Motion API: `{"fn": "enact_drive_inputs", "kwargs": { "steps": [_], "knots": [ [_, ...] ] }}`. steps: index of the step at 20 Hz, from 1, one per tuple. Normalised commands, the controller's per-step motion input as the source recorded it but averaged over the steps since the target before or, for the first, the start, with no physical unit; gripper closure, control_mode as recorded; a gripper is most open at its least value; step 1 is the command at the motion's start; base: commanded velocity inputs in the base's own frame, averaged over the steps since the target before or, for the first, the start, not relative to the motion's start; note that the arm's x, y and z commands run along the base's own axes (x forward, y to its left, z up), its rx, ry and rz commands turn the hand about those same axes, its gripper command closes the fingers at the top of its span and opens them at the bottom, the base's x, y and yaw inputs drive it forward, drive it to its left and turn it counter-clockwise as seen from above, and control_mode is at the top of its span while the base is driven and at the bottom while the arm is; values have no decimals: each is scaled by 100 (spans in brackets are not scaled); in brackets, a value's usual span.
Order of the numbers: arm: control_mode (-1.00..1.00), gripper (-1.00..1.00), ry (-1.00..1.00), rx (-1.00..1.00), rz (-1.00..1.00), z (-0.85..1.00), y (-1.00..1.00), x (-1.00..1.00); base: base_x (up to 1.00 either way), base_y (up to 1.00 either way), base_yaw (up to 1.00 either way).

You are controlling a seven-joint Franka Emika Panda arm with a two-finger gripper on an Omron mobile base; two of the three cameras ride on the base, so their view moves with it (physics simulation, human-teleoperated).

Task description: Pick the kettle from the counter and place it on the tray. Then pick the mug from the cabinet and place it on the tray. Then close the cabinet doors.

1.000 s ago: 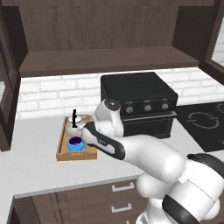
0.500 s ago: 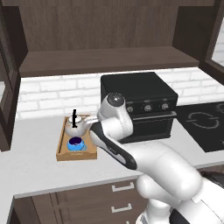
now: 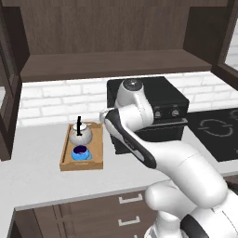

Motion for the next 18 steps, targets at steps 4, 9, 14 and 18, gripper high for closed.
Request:
{"fn": "enact_drive_inputs", "kwargs": {
  "steps": [4,9,14,18],
  "knots": [
    [-100,100,-1,7,-12,0,-77,-29,0,0,0],
    [-100,100,0,1,-4,0,-18,-2,0,0,0],
    [-100,100,-2,18,-5,2,-39,-29,0,0,0],
    [-100,100,-15,42,-20,7,-79,-53,0,0,0]
  ]
}}
